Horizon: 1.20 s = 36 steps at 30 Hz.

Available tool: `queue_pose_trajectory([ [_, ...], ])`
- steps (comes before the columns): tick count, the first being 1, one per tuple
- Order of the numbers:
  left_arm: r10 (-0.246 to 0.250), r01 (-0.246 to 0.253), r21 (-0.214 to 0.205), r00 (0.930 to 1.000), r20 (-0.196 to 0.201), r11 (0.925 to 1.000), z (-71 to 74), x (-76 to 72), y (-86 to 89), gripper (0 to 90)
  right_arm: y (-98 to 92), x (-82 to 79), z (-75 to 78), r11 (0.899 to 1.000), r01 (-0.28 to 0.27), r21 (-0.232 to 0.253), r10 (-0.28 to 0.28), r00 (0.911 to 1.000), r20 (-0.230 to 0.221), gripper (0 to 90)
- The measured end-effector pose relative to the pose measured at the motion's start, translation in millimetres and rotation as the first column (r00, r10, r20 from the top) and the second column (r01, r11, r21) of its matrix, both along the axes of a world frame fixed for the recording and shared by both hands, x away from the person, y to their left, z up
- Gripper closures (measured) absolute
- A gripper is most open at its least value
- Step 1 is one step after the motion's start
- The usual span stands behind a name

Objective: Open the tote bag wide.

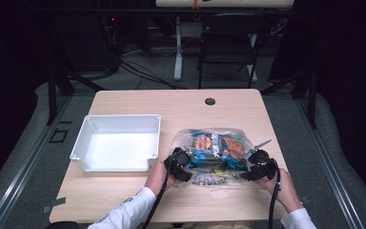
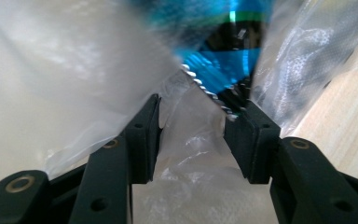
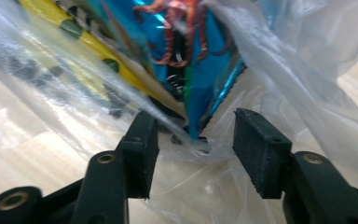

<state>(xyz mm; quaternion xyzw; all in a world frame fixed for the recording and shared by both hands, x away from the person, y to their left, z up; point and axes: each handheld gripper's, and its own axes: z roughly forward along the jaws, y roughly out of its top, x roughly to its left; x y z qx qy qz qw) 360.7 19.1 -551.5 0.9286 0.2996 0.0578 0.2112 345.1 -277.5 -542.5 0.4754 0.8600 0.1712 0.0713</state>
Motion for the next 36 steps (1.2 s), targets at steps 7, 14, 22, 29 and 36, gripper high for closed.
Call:
queue_pose_trajectory([
  [7, 0.003, -0.001, -0.045, 0.9988, 0.049, 0.9990, 9.7, -2.8, 1.9, 45.8, 0.1, -2.9, 33.9, 0.989, -0.051, 0.137, 0.037, 0.9941, 0.102, 35.9],
  [14, 0.001, 0.005, -0.077, 0.9975, 0.070, 0.9970, 23.0, -3.6, 2.7, 43.0, 9.9, 4.0, 62.8, 0.986, -0.114, 0.124, 0.087, 0.9744, 0.207, 37.5],
  [22, -0.016, 0.017, -0.143, 0.9998, 0.007, 0.9896, 39.8, 13.5, 8.5, 37.4, 6.1, 32.7, 46.6, 0.992, -0.115, 0.060, 0.104, 0.9826, 0.153, 49.8],
  [29, -0.044, 0.042, -0.071, 0.9986, -0.029, 0.9966, 27.2, 22.6, 2.4, 34.9, 3.6, 55.5, 39.5, 0.997, -0.067, 0.051, 0.059, 0.9892, 0.134, 77.0],
  [36, -0.067, 0.067, -0.038, 0.9974, -0.024, 0.9970, 19.8, 25.4, -2.0, 34.6, -1.2, 86.6, 44.2, 0.996, 0.001, 0.088, -0.014, 0.9896, 0.143, 80.8],
])
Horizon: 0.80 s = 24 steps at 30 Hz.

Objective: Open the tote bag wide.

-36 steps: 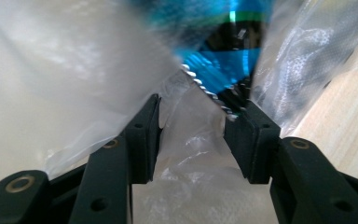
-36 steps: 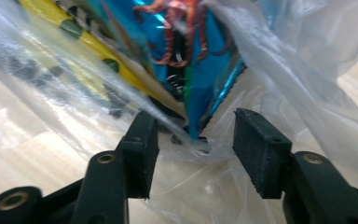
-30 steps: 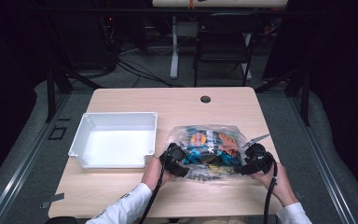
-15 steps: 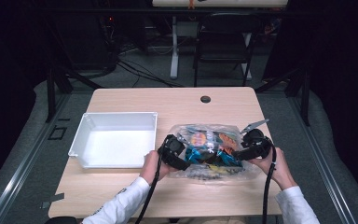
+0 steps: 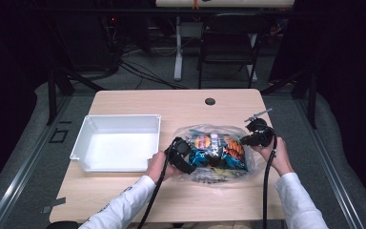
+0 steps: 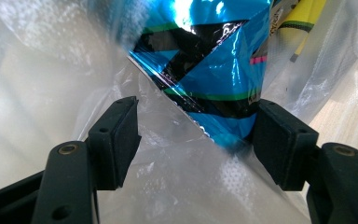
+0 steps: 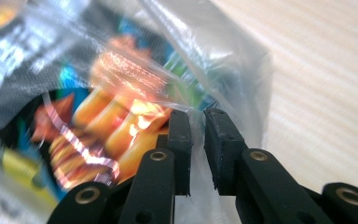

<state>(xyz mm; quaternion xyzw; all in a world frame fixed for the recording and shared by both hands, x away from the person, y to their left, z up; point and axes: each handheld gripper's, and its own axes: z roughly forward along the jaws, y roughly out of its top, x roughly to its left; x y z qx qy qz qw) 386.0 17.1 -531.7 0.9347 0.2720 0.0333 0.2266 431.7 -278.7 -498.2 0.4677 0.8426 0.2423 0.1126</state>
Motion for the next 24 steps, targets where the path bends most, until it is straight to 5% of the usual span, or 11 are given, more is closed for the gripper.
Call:
queue_pose_trajectory([
  [7, -0.011, 0.011, 0.005, 0.9998, -0.017, 0.9999, -6.8, 3.2, -4.0, 36.3, 3.1, 38.7, -11.3, 0.999, 0.033, 0.007, -0.033, 0.9988, -0.036, 80.8],
  [13, -0.014, 0.014, 0.005, 0.9996, -0.024, 0.9999, -10.8, 4.4, -8.6, 37.4, 4.1, 54.6, -29.8, 0.996, 0.066, -0.053, -0.070, 0.9939, -0.085, 80.0],
  [17, -0.005, 0.004, -0.022, 0.9996, -0.030, 0.9997, -9.9, 5.4, -7.0, 35.7, 3.7, 53.8, -31.6, 0.991, 0.090, -0.094, -0.100, 0.9896, -0.103, 73.9],
  [24, 0.021, -0.021, -0.128, 0.9998, 0.000, 0.9916, 22.0, 4.5, 5.7, 33.5, -1.6, 25.5, 1.6, 0.997, 0.070, 0.025, -0.069, 0.9971, -0.033, 63.6],
])
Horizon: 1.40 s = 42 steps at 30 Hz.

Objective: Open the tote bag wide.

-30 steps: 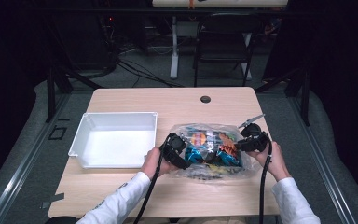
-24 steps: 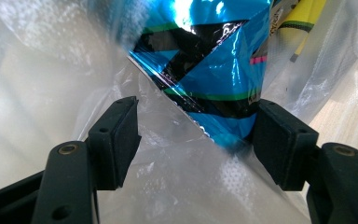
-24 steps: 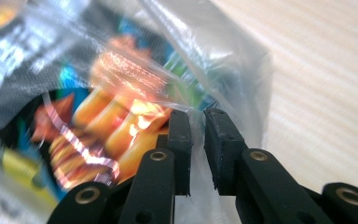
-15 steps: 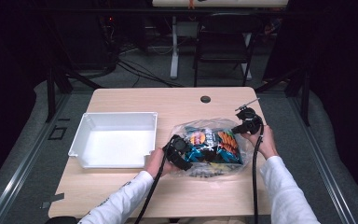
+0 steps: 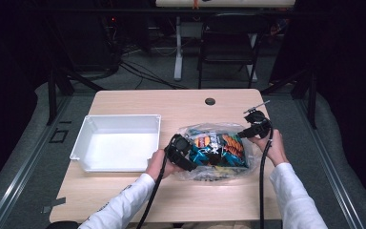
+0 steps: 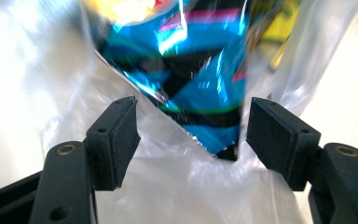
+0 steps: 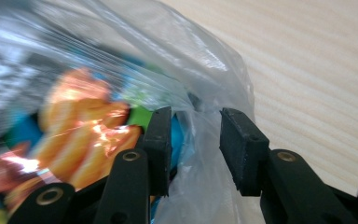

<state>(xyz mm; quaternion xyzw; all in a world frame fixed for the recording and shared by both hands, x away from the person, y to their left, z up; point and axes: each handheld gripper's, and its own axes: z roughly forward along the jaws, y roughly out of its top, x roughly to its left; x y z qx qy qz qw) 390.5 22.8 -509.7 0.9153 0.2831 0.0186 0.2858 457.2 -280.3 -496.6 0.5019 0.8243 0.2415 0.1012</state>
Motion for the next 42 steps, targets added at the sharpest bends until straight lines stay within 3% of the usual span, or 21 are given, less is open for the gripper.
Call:
queue_pose_trajectory([
  [2, 0.011, -0.010, -0.013, 0.9997, 0.022, 0.9999, 11.8, 1.6, 0.4, 34.9, 2.5, -11.7, 11.4, 0.999, -0.028, 0.022, 0.028, 0.9989, 0.037, 63.2],
  [4, 0.022, -0.023, 0.006, 0.9985, 0.050, 0.9997, 21.2, 5.5, -1.7, 37.7, 6.4, -20.1, 17.1, 0.997, -0.055, 0.048, 0.053, 0.9977, 0.042, 61.8],
  [7, 0.041, -0.045, 0.046, 0.9951, 0.090, 0.9979, 29.3, 15.1, -8.3, 39.8, 7.9, -25.6, 18.5, 0.997, -0.068, 0.018, 0.068, 0.9970, 0.037, 56.5],
  [9, 0.050, -0.059, 0.084, 0.9926, 0.111, 0.9947, 31.0, 23.3, -13.6, 40.4, 3.9, -23.0, 13.6, 0.999, -0.029, -0.022, 0.030, 0.9983, 0.050, 50.8],
  [12, 0.064, -0.079, 0.155, 0.9929, 0.100, 0.9848, 24.6, 37.9, -21.3, 42.3, -4.2, -14.8, 2.7, 0.999, -0.004, -0.054, 0.006, 0.9994, 0.034, 48.1],
  [15, 0.071, -0.085, 0.198, 0.9946, 0.076, 0.9766, 16.2, 50.4, -25.0, 54.0, -5.8, -8.5, -7.5, 0.998, -0.034, -0.051, 0.035, 0.9994, 0.008, 60.0],
  [16, 0.078, -0.091, 0.189, 0.9940, 0.076, 0.9777, 15.1, 53.9, -24.9, 60.8, -6.1, -6.4, -9.8, 0.998, -0.049, -0.035, 0.049, 0.9988, 0.000, 67.9],
  [19, 0.126, -0.137, 0.150, 0.9890, 0.076, 0.9792, 13.9, 63.6, -24.3, 75.0, -6.9, 0.4, -14.3, 0.998, -0.060, -0.021, 0.060, 0.9982, -0.005, 80.5],
  [20, 0.130, -0.141, 0.152, 0.9886, 0.076, 0.9783, 13.4, 66.9, -24.4, 78.1, -6.6, 2.4, -15.5, 0.999, -0.050, 0.001, 0.050, 0.9988, -0.003, 83.0],
  [23, 0.143, -0.153, 0.158, 0.9868, 0.076, 0.9754, 12.2, 74.9, -25.8, 87.4, -5.3, 9.7, -16.7, 0.998, -0.066, 0.000, 0.066, 0.9978, -0.004, 88.3],
  [26, 0.174, -0.183, 0.152, 0.9821, 0.072, 0.9713, 10.2, 83.5, -26.1, 88.4, -2.0, 17.3, -17.4, 0.998, -0.057, -0.013, 0.057, 0.9984, 0.007, 89.7],
  [28, 0.202, -0.212, 0.163, 0.9767, 0.072, 0.9636, 5.4, 89.4, -27.6, 88.3, -0.7, 23.1, -19.5, 0.999, -0.041, -0.027, 0.041, 0.9991, 0.013, 90.0],
  [34, 0.251, -0.254, 0.213, 0.9671, 0.043, 0.9433, -10.1, 107.2, -31.3, 87.1, 4.7, 38.5, -35.6, 0.997, 0.008, -0.075, -0.009, 0.9998, -0.015, 90.0],
  [35, 0.262, -0.263, 0.215, 0.9644, 0.035, 0.9404, -13.1, 109.2, -31.3, 87.0, 4.1, 40.5, -36.1, 0.994, -0.006, -0.106, 0.003, 0.9994, -0.034, 90.0],
  [38, 0.281, -0.278, 0.233, 0.9595, 0.022, 0.9318, -21.7, 112.8, -31.3, 86.3, 4.3, 42.5, -41.3, 0.995, 0.018, -0.102, -0.023, 0.9987, -0.046, 90.0],
  [42, 0.291, -0.284, 0.235, 0.9567, 0.005, 0.9296, -24.6, 115.3, -27.6, 80.3, 0.7, 42.9, -45.7, 0.996, 0.040, -0.079, -0.045, 0.9971, -0.061, 89.9],
])
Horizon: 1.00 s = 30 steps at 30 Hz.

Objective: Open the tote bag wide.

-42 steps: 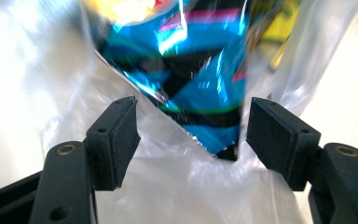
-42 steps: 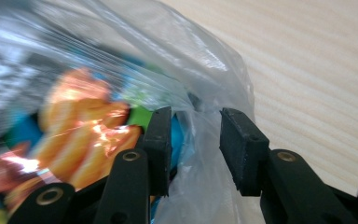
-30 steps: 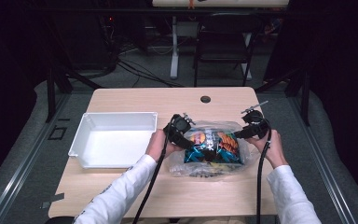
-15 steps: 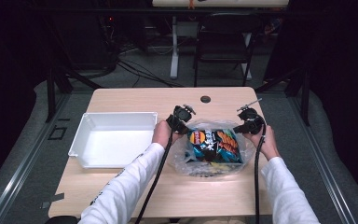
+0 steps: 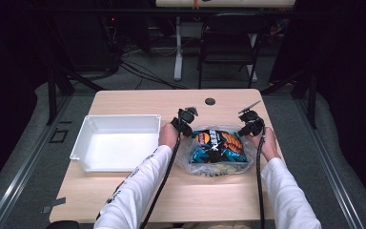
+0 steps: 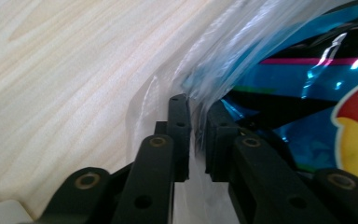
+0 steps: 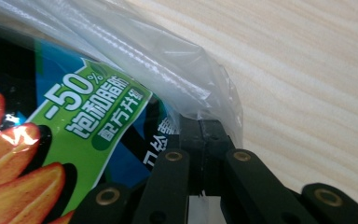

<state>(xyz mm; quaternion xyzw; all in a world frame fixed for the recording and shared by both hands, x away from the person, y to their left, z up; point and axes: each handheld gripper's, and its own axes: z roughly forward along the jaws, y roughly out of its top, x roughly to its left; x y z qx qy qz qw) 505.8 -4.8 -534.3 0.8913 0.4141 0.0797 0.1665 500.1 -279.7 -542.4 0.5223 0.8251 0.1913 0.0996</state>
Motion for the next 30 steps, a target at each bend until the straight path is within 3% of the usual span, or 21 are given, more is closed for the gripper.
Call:
queue_pose_trajectory([
  [5, 0.001, -0.001, 0.011, 1.0000, 0.006, 0.9999, 4.3, 0.0, 2.1, 73.5, -1.4, -0.8, 2.0, 0.999, 0.008, -0.040, -0.009, 0.9996, -0.027, 86.7],
  [9, 0.017, -0.016, -0.041, 0.9996, 0.023, 0.9990, 20.7, -4.2, 13.8, 60.6, -4.4, -7.8, 12.2, 1.000, -0.004, -0.008, 0.004, 0.9998, -0.017, 75.3],
  [11, 0.024, -0.019, -0.093, 0.9986, 0.047, 0.9955, 32.4, -8.8, 22.3, 56.7, -7.1, -15.2, 22.9, 1.000, -0.012, 0.018, 0.012, 0.9999, 0.010, 70.8],
  [13, 0.030, -0.021, -0.116, 0.9969, 0.072, 0.9931, 43.9, -14.7, 28.5, 51.0, -10.3, -23.8, 34.4, 0.999, -0.023, 0.047, 0.021, 0.9992, 0.034, 66.4],
  [19, -0.035, 0.058, -0.181, 0.9913, 0.127, 0.9819, 72.9, -40.7, 31.3, 42.9, -10.1, -51.6, 60.7, 0.991, -0.084, 0.105, 0.071, 0.9904, 0.119, 64.8],
  [22, -0.084, 0.114, -0.208, 0.9850, 0.151, 0.9714, 83.7, -55.8, 25.7, 40.9, -3.9, -62.5, 66.3, 0.987, -0.122, 0.105, 0.107, 0.9840, 0.142, 66.1],
  [24, -0.129, 0.162, -0.226, 0.9797, 0.154, 0.9605, 88.1, -67.9, 19.9, 41.4, -1.3, -66.3, 66.5, 0.983, -0.140, 0.118, 0.122, 0.9814, 0.148, 67.9],
  [28, -0.242, 0.270, -0.239, 0.9601, 0.141, 0.9329, 87.7, -96.3, 8.6, 45.0, 0.9, -63.5, 58.2, 0.979, -0.163, 0.124, 0.146, 0.9797, 0.137, 71.5],
  [29, -0.278, 0.300, -0.233, 0.9524, 0.125, 0.9249, 85.0, -101.5, 6.8, 46.5, 1.5, -61.2, 55.6, 0.978, -0.167, 0.125, 0.153, 0.9817, 0.114, 72.3],
  [30, -0.291, 0.310, -0.236, 0.9500, 0.113, 0.9208, 82.1, -105.4, 5.7, 48.8, 2.5, -59.1, 52.3, 0.978, -0.167, 0.125, 0.153, 0.9816, 0.115, 73.4],
])
